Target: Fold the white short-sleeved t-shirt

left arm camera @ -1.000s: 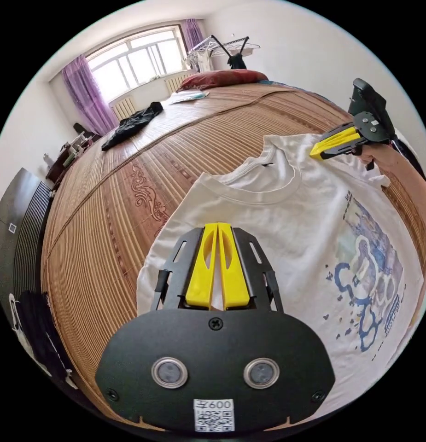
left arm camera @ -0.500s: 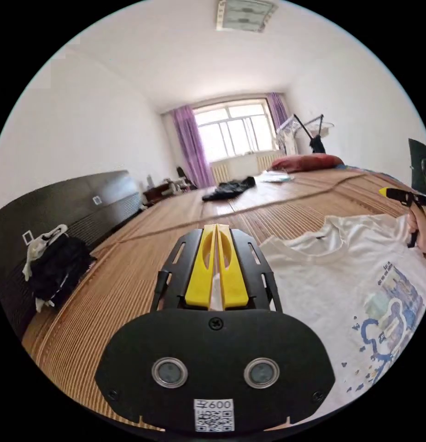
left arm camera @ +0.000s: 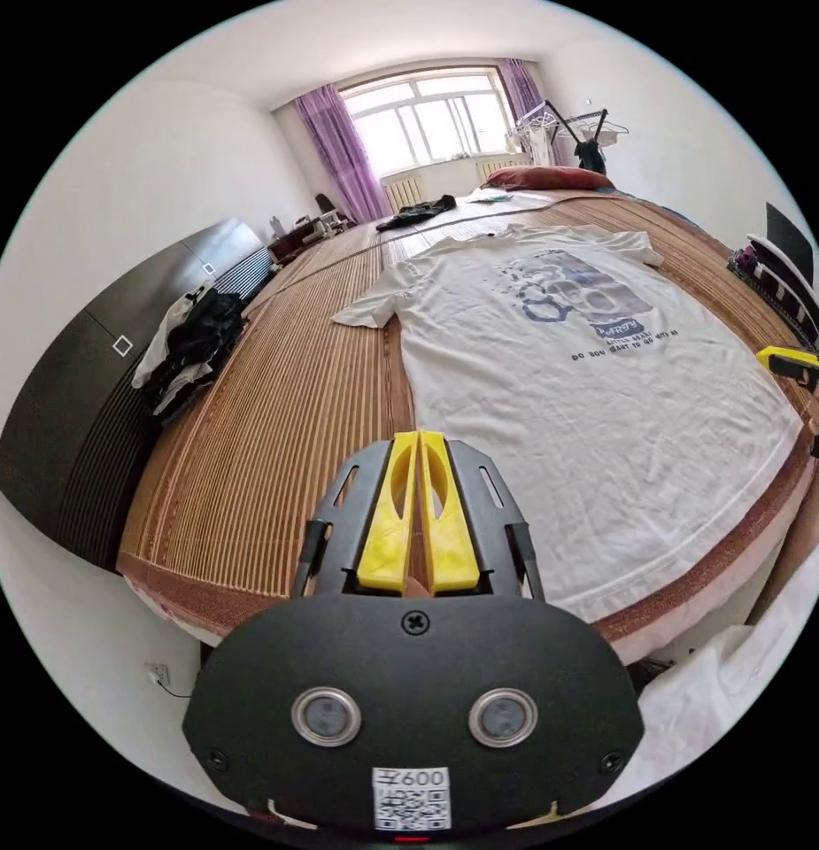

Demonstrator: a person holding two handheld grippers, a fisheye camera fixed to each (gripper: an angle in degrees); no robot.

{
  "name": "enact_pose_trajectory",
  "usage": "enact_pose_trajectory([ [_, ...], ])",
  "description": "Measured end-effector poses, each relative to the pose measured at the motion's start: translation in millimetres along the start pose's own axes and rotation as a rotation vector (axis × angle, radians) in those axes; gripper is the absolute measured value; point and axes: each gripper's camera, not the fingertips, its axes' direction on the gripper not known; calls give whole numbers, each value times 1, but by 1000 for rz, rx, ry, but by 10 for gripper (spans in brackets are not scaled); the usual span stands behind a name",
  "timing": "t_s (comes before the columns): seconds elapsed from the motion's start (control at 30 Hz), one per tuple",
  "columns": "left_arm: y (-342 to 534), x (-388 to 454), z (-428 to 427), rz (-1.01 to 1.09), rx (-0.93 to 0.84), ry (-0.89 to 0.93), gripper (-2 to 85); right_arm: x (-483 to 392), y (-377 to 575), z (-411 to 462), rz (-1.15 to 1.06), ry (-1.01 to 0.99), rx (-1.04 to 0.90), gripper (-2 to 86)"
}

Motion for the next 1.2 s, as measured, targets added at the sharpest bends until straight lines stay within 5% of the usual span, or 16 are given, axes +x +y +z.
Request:
enact_pose_trajectory([
  [0.17, 28, -6, -3, -116, -67, 148, 8, 41, 39, -2, 301, -147, -11, -8],
  [0.63, 117, -47, -14, -205, -82, 168, 8, -11, 103, -4, 290, 3, 54, -8],
  [0.77, 146, -39, -48, -253, 160, 47, 8, -51, 142, -22, 260, 110, 400, -8],
  [0.9, 179, 4, -67, -191, 472, -19, 10, -123, 154, -6, 43, 140, 539, -9],
  [1.1, 186, 3, -39, -432, 380, -48, 6, -178, 169, 19, 74, 284, 574, -9],
  [1.2, 199, -8, -28, -376, 420, 45, 3, -158, 186, 22, 145, 216, 575, -9],
])
